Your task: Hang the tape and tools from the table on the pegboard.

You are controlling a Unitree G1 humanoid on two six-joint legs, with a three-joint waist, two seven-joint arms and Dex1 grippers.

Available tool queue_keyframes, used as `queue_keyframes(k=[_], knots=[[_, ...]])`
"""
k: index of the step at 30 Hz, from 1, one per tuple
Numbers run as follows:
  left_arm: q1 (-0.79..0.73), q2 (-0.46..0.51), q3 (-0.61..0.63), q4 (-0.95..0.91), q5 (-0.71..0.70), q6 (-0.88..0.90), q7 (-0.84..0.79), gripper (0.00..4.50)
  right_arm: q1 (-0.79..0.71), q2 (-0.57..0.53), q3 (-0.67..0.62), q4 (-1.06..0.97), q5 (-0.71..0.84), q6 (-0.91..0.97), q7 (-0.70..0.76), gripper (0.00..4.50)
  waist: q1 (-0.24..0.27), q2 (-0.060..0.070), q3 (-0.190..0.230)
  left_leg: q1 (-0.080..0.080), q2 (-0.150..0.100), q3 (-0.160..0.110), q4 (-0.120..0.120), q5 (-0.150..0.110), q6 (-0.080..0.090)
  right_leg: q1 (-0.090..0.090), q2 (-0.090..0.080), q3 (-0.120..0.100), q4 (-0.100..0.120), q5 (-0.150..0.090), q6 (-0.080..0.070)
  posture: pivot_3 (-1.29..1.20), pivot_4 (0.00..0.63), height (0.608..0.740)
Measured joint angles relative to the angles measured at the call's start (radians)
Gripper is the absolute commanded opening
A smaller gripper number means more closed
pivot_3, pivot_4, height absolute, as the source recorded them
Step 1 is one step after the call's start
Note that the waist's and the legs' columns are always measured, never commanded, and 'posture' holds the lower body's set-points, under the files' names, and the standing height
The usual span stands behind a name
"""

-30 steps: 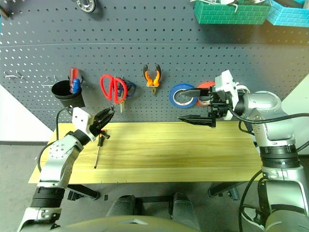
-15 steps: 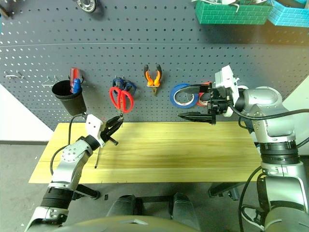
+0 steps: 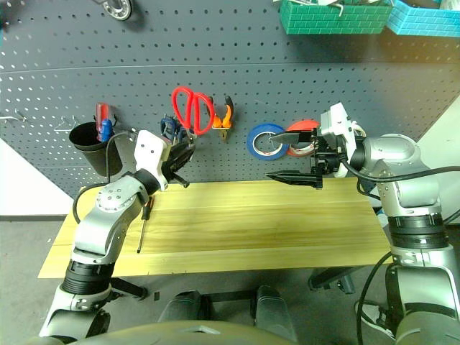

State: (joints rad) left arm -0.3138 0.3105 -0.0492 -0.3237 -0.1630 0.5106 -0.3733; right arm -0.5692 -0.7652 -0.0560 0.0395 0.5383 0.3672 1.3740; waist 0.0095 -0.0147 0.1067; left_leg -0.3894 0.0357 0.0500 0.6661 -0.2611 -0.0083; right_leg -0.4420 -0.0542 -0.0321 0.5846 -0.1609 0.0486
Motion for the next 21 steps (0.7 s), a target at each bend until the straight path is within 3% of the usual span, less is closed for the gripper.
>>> queue_keyframes(k=[12,21], knots=[[0.194,0.052,0.005,-0.194,0.007,0.048,0.023,0.35,0.003,-0.002,0.001,-0.012,0.001,0.001,0.011,4.50,0.002,0.000,0.000,0.000,0.000,0.000,0.000,0.000,0.000,0.000,0.000,0.001,-0.001,0.000,0.000,0.04,0.055,0.740],[0.225,0.027,0.066,-0.214,0.008,0.139,0.110,0.35,0.003,-0.002,0.003,-0.012,-0.005,-0.001,0.019,4.50,0.003,-0.001,0.001,-0.001,0.000,0.000,0.000,0.000,0.000,0.000,0.000,0.000,-0.001,0.000,0.000,0.05,0.058,0.740]])
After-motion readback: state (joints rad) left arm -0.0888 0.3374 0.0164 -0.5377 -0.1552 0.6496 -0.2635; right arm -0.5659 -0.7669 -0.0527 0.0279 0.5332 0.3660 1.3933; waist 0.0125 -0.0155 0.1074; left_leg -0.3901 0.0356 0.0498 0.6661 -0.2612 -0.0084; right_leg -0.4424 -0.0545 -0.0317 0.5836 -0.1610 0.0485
